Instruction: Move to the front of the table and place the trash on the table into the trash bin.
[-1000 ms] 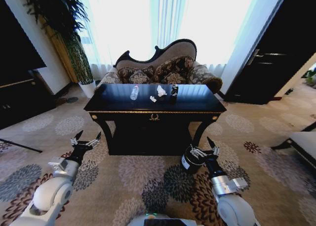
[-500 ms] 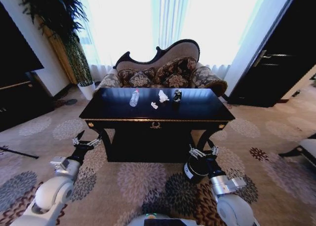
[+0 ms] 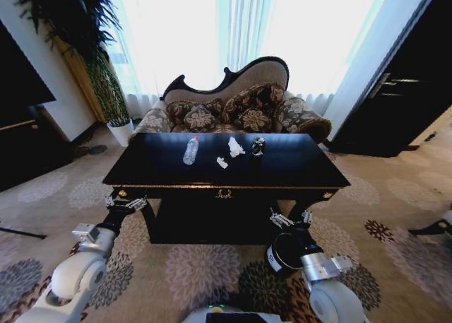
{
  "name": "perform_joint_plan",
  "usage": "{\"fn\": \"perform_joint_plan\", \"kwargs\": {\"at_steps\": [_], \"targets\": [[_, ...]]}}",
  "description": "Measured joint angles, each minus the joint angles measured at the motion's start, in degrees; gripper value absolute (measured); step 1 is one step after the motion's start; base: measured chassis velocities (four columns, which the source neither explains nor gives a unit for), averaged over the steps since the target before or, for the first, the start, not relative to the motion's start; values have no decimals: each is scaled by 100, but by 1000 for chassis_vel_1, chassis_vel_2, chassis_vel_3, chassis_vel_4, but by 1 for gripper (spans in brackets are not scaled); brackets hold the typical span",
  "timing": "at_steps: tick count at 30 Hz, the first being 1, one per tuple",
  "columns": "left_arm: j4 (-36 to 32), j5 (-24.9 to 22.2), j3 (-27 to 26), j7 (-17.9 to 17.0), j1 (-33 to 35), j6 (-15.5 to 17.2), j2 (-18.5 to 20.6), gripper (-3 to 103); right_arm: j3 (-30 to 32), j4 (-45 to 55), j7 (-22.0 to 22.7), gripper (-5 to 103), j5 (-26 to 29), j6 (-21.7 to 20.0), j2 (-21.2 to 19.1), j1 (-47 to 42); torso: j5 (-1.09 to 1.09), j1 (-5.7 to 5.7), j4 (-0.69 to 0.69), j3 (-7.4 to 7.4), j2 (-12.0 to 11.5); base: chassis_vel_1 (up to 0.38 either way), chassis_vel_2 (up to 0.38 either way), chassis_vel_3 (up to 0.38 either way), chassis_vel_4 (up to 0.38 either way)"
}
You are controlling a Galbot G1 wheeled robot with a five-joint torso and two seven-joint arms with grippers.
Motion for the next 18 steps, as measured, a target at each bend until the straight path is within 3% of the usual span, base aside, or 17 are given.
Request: {"fn": "perform_joint_plan", "kwargs": {"at_steps": [9,15,18], "targets": [[76,10,209,-13,-161,5,16,99,-60,-76,16,100,-34,123,47,8,-1,6,2,2,-2,-133,137,118,-138],[200,-9,875,-229,-706,143,181,100,-79,-106,30,100,-61,195,40,-1,0,-1,1,0,0,-8,10,4,-12],[234,-99,1322,-503,-1107,302,229,100,-77,-107,30,100,-62,195,30,1,0,-4,1,-1,2,0,0,0,0]]}}
